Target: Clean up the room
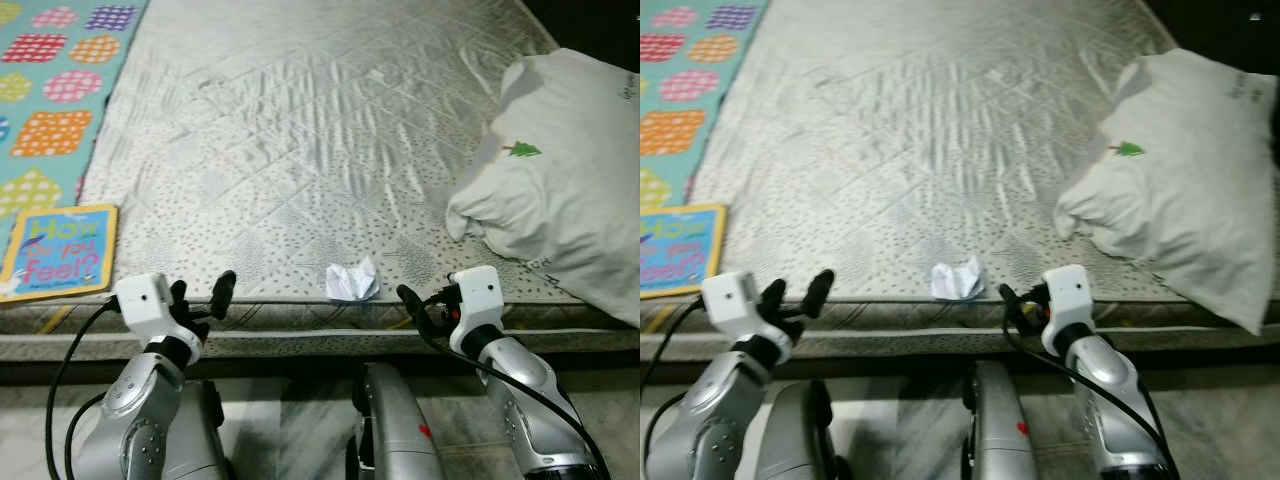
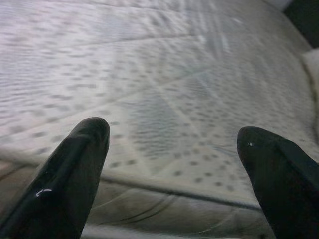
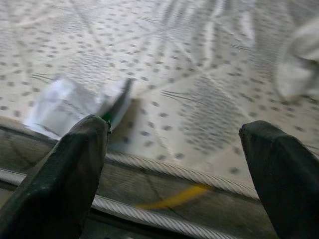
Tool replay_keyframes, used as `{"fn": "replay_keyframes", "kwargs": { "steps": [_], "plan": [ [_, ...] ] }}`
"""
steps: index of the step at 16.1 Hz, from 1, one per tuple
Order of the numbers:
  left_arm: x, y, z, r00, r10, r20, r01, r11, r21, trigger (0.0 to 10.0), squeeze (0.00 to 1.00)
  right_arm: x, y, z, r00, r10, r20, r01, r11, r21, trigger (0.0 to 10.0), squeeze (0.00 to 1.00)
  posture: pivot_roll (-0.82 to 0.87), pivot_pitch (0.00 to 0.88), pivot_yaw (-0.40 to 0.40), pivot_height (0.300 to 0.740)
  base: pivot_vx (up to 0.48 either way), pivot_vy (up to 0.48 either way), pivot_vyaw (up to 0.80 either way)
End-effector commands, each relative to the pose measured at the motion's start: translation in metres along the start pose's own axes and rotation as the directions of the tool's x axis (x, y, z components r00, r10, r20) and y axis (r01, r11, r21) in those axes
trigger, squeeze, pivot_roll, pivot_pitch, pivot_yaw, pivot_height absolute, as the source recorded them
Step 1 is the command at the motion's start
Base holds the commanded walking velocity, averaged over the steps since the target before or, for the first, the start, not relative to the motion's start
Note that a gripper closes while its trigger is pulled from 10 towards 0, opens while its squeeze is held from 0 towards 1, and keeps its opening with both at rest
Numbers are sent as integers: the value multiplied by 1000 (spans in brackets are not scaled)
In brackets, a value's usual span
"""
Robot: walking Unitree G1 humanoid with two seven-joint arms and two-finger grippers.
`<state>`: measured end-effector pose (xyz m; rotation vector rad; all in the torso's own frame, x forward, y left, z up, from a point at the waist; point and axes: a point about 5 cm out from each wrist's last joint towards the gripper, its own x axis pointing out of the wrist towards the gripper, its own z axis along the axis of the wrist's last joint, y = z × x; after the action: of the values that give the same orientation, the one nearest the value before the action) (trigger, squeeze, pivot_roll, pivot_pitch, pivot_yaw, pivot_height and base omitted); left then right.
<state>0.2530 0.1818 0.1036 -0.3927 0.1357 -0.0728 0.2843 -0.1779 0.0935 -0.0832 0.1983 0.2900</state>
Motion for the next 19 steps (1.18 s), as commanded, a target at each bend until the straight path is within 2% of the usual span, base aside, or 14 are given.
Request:
{"fn": "replay_keyframes", "kwargs": {
  "steps": [1,4,5,6,9,13,14,16,17,19],
  "plan": [
    [-2,0,-4,1000,-1,-22,1,1000,-6,10000,0,0,-5,-4,1000,-1,-26,1,1000,-2,10000,0,-122,197,-39,550,0,0,0],
    [-2,0,-4,1000,2,-21,-2,1000,-1,10000,0,12,2,-3,992,77,-99,-73,996,42,10000,0,-97,190,-35,550,0,0,0],
    [-2,1,-4,1000,2,-24,-2,1000,8,10000,0,20,11,-3,977,134,-167,-125,990,67,10000,0,-80,186,-30,550,0,0,0],
    [-3,2,-4,1000,4,-25,-4,1000,15,10000,0,21,16,-1,973,152,-171,-141,987,73,10000,0,-75,184,-31,550,0,0,0],
    [-11,6,2,1000,16,-14,-16,1000,20,10000,0,34,53,12,967,199,-160,-178,975,137,10000,0,-39,178,-24,550,0,0,0],
    [-16,9,2,1000,20,-21,-20,1000,20,10000,0,41,74,12,964,215,-157,-187,967,173,10000,0,-19,174,-23,550,0,0,0],
    [-15,9,2,1000,15,-27,-14,1000,26,10000,0,43,77,14,969,194,-154,-163,968,192,10000,0,-19,174,-23,550,0,0,0],
    [-15,7,2,1000,6,-30,-5,1000,26,10000,0,50,74,17,981,105,-163,-69,975,213,10000,0,-15,172,-16,550,0,0,0],
    [-15,6,3,999,1,-35,0,1000,28,10000,0,54,72,22,982,46,-181,-8,978,206,10000,0,-12,172,-17,550,0,0,0],
    [-15,6,3,999,-1,-36,2,1000,30,10000,0,59,71,28,987,-10,-159,42,978,203,10000,0,-5,175,-18,550,0,0,0]
  ]
}}
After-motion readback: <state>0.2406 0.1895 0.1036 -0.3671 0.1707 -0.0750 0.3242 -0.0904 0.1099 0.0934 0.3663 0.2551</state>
